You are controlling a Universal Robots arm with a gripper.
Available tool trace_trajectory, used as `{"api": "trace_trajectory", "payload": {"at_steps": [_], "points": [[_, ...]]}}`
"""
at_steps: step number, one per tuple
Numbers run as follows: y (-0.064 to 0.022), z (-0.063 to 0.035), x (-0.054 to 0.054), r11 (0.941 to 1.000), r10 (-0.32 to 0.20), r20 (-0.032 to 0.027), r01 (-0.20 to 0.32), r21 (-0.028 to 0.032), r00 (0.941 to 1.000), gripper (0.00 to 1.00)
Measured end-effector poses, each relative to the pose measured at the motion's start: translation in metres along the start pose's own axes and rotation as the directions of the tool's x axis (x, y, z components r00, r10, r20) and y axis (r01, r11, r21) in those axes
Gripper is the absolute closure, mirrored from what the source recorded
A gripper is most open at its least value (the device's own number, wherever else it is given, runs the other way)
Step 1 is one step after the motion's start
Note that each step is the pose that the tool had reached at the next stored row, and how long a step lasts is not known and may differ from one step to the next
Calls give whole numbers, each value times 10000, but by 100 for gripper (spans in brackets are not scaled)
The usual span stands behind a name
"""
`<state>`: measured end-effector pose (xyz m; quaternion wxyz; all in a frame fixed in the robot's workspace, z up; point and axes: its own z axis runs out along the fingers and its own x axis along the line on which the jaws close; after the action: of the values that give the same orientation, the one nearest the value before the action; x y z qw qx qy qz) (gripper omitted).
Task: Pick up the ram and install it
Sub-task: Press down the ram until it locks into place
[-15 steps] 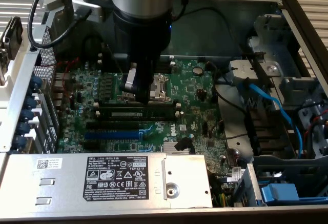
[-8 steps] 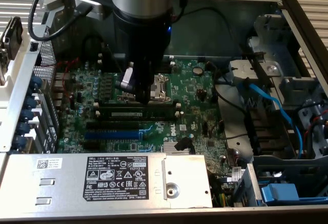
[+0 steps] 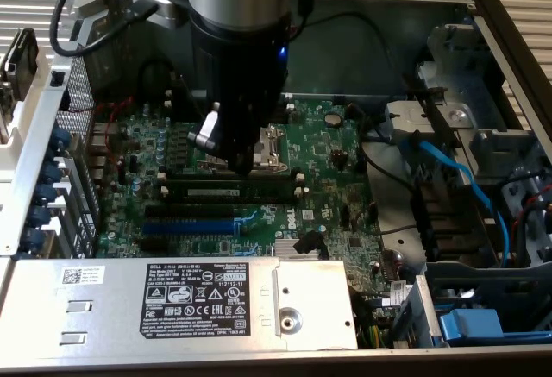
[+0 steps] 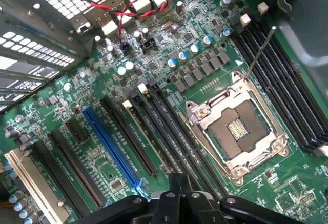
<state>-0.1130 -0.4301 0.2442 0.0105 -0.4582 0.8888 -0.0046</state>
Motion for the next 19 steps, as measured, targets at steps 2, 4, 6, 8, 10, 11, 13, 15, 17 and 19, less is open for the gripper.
{"api": "trace_trajectory", "payload": {"at_steps": [2,4,6,8,10,11,13,15,17,19], "points": [[0,0,0,9996,280,-5,-280,4,9996,90],[0,0,0,9984,566,-12,-566,7,9984,90],[0,0,0,9966,826,-16,-826,9,9966,90],[0,0,0,9940,1098,-23,-1098,12,9940,90],[0,0,0,9907,1358,-29,-1358,14,9907,90],[0,0,0,9888,1490,-33,-1490,15,9888,90],[0,0,0,9847,1744,-39,-1744,17,9847,90],[0,0,0,9797,2003,-45,-2003,19,9797,90],[0,0,0,9743,2254,-52,-2254,21,9742,90],[0,0,0,9681,2504,-58,-2504,23,9681,90]]}}
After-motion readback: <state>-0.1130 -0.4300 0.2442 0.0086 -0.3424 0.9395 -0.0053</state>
